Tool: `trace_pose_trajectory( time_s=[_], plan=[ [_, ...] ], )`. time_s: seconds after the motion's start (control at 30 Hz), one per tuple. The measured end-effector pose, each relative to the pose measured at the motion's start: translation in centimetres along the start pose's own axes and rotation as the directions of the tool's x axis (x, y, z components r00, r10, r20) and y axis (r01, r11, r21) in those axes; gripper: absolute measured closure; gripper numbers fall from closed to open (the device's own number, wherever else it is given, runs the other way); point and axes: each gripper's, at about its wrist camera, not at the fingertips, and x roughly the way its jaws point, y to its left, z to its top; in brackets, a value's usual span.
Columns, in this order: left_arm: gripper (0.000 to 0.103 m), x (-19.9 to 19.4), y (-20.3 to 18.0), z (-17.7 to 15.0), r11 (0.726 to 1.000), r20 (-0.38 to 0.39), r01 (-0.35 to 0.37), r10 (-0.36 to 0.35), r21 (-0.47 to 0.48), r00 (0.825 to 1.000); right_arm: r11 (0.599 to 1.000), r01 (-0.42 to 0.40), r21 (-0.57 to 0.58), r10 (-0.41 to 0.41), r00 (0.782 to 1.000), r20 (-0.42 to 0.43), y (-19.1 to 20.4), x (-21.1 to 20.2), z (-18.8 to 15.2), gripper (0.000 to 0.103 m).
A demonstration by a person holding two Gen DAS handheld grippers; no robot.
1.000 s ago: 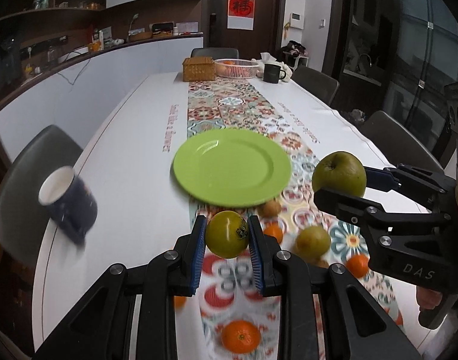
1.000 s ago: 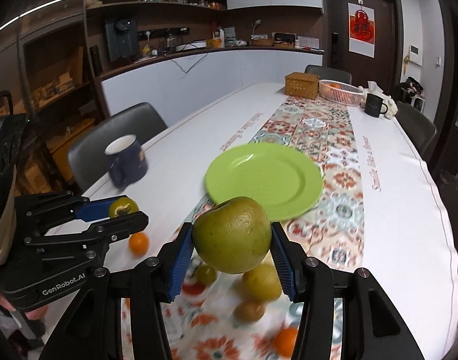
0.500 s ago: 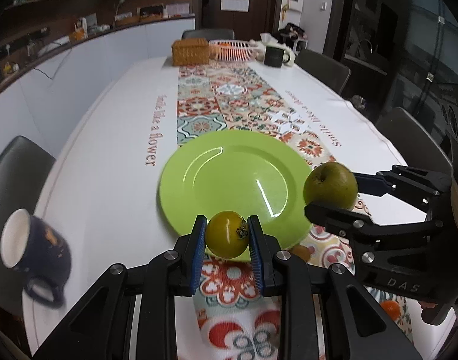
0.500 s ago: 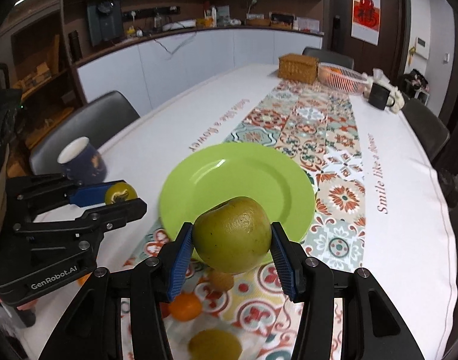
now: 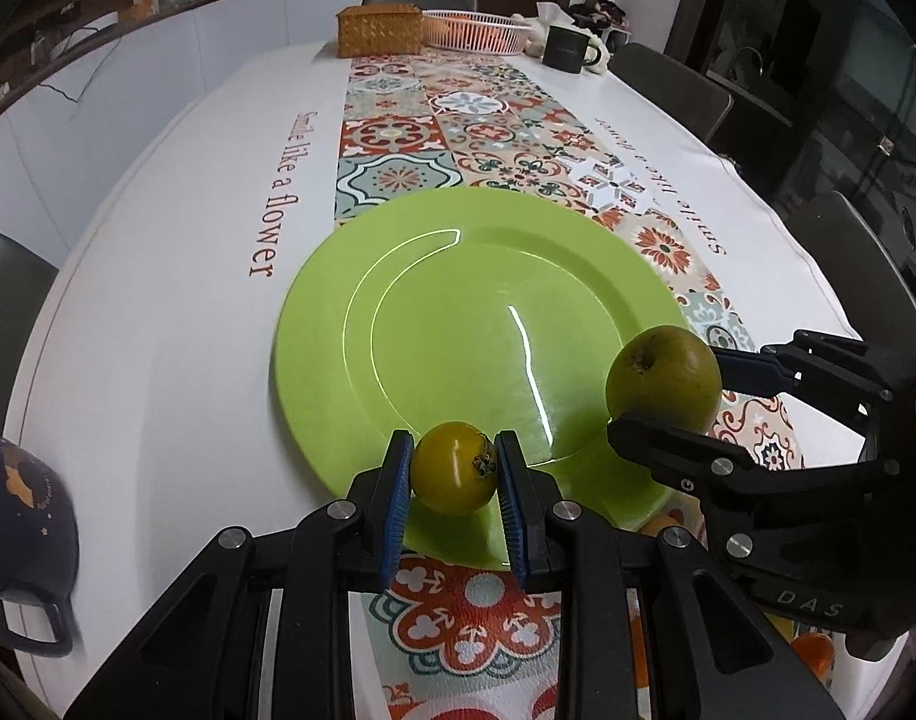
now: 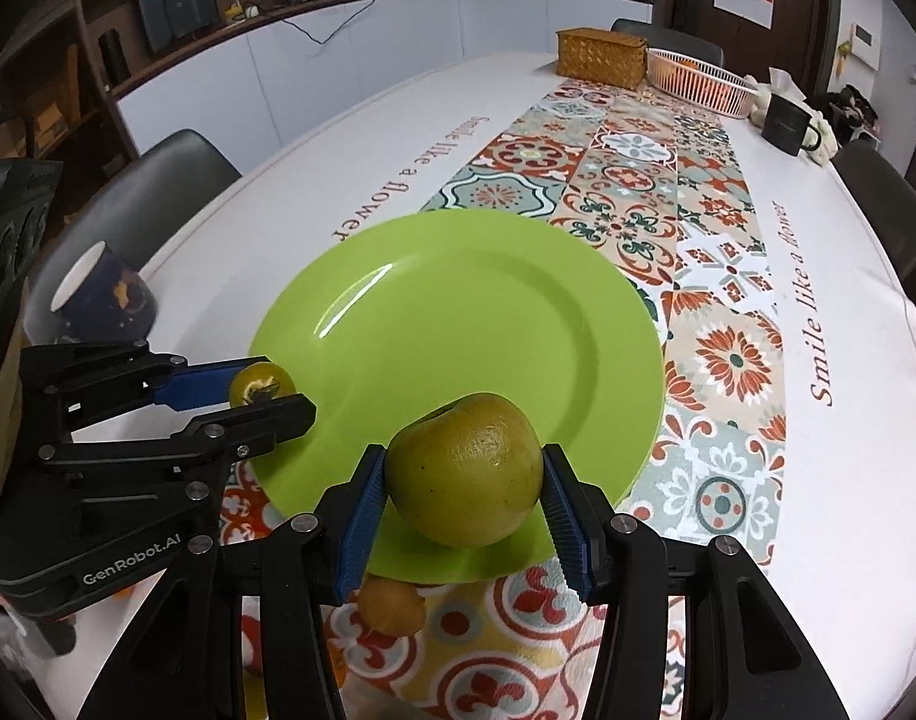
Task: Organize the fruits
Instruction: 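Carry both fruits onto the lime-green plate and open both tools, then move both open tools back toward the remaining fruits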
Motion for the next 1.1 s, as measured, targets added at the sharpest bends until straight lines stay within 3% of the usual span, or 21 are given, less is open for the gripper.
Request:
trace_pose_trajectory(
  time_s=[0.03, 0.13, 0.27, 0.47, 0.6, 0.9, 1.1],
  plan=[
    [0.074, 0.0, 0.0, 0.0, 1.000, -0.001, -0.003, 0.003, 0.000, 1.000, 1.000, 0.000, -0.001, 0.000, 1.000, -0.003, 0.0, 0.1, -0.1, 0.051],
    [0.057, -0.3, 0.1, 0.0, 1.000, 0.007, -0.019, 0.019, 0.010, 1.000, 1.000, 0.005, -0.005, -0.005, 1.000, -0.010, 0.1, 0.3, -0.2, 0.051],
    [0.053, -1.6, 0.1, -0.6, 0.999, 0.027, -0.045, 0.045, 0.011, 0.999, 0.999, 0.036, 0.002, -0.036, 0.999, 0.026, -0.1, -1.0, -0.6, 0.039],
    [0.042, -5.0, -0.9, -2.5, 0.993, 0.072, -0.114, 0.111, 0.032, 0.991, 0.995, 0.099, 0.018, -0.101, 0.991, 0.092, 0.0, -4.6, -2.2, 0.039],
    [0.035, -7.9, -1.6, -3.9, 0.994, 0.113, -0.108, 0.106, 0.007, 0.988, 0.991, 0.135, 0.025, -0.137, 0.980, 0.143, 0.6, -7.5, -3.6, 0.037],
    [0.021, -14.4, -3.6, -6.7, 0.988, 0.216, -0.148, 0.151, -0.033, 0.965, 0.985, 0.153, 0.080, -0.169, 0.952, 0.254, 2.4, -14.5, -6.8, 0.027],
    [0.013, -17.4, -4.7, -9.1, 0.984, 0.251, -0.165, 0.177, -0.069, 0.952, 0.980, 0.162, 0.118, -0.190, 0.941, 0.281, 3.2, -17.2, -9.3, 0.027]
  ],
)
